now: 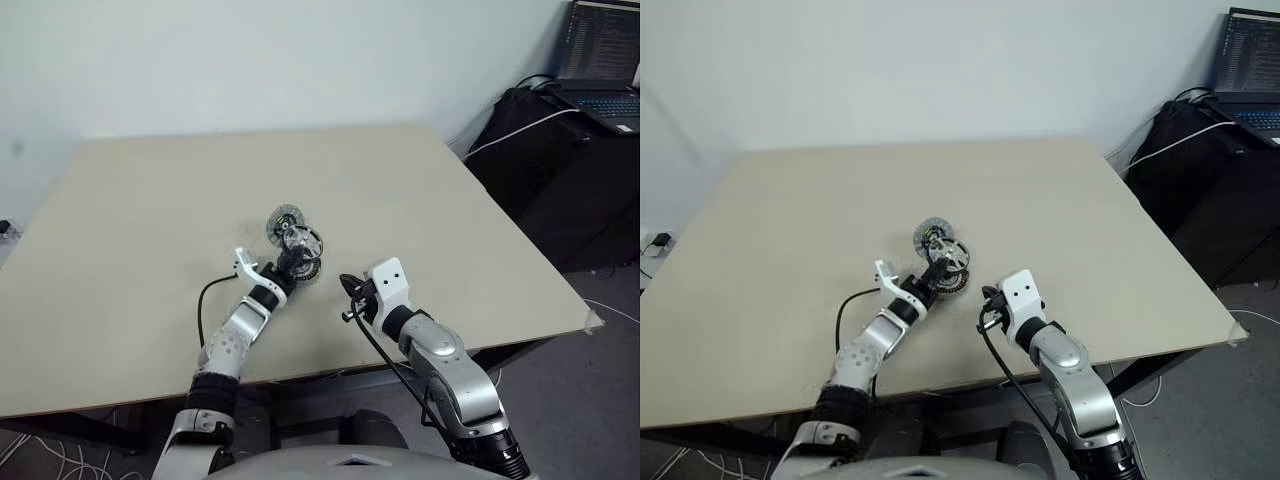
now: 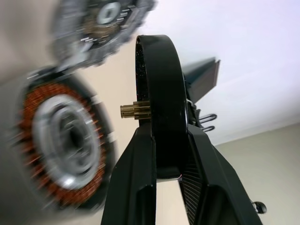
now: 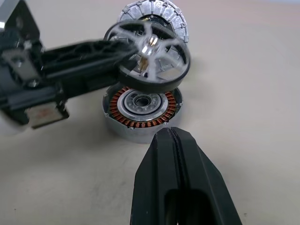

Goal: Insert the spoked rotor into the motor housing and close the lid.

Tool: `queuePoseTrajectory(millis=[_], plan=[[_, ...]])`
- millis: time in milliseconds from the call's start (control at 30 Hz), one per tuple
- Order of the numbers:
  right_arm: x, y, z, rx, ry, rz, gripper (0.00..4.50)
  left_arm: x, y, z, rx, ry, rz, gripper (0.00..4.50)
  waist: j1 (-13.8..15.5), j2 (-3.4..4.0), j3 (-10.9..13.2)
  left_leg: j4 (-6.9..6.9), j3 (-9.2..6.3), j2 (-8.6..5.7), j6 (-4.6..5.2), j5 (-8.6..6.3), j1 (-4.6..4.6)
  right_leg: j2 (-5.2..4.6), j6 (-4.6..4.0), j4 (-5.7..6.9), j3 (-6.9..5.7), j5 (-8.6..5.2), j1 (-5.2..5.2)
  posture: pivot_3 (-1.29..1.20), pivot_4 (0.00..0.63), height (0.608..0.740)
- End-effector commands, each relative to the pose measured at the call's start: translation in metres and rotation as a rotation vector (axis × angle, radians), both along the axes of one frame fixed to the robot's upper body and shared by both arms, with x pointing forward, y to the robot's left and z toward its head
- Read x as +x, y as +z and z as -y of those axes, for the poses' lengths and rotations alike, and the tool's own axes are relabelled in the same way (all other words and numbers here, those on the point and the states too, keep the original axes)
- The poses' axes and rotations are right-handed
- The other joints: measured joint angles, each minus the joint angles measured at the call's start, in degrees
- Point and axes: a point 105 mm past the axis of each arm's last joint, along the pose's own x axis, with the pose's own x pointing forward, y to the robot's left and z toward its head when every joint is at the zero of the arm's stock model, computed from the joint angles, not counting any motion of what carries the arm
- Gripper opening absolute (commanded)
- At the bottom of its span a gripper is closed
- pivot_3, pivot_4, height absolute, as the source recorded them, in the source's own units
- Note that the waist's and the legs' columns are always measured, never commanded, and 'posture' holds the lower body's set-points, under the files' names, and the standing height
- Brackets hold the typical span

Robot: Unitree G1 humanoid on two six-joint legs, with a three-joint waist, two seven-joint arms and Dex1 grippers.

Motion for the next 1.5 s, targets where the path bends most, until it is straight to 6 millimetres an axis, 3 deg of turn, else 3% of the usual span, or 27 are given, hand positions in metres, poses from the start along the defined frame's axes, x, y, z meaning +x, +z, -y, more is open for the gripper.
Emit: queuePoseTrajectory(millis=[33,533,767,1167,1500], plan=[[0.002,0.017,-0.002,0.017,0.002,0.061,0.0,-0.008,0.016,0.054,-0.174,-0.047,-0.01,0.43,0.0,0.0,0.0,0.0,0.0,-0.01,0.0,0.0,-0.01,0.0,0.0,0.0,0.0,0.0,0.0,0.0,0.0,0.74],[0.003,0.017,-0.002,0.021,-0.002,0.064,0.0,-0.017,-0.01,0.057,-0.089,-0.07,-0.114,0.43,0.0,0.0,0.0,0.04,-0.05,-0.02,0.01,0.01,0.0,0.03,0.01,0.01,0.0,0.02,0.02,0.0,0.0,0.74],[0.004,0.018,-0.001,0.02,-0.006,0.066,0.0,-0.017,-0.011,0.058,-0.084,-0.078,-0.122,0.43,0.0,-0.02,-0.1,0.07,-0.07,0.01,0.0,0.0,0.03,0.03,0.02,0.02,0.0,0.02,0.07,0.0,0.0,0.74],[0.004,0.017,0.0,0.02,-0.011,0.067,0.0,-0.021,-0.003,0.04,-0.059,-0.046,-0.063,4.4,-0.4,-0.01,-0.1,0.12,-0.09,0.05,0.0,0.0,0.04,0.05,-0.01,0.04,-0.01,0.05,0.08,0.0,0.0,0.74],[0.005,0.016,-0.001,0.02,-0.003,0.064,0.0,-0.035,0.016,0.014,0.042,-0.003,0.118,4.46,-0.5,0.0,-0.2,0.09,-0.05,0.06,-0.01,-0.01,0.02,0.05,-0.03,0.04,0.03,0.04,0.01,0.0,0.0,0.74]])
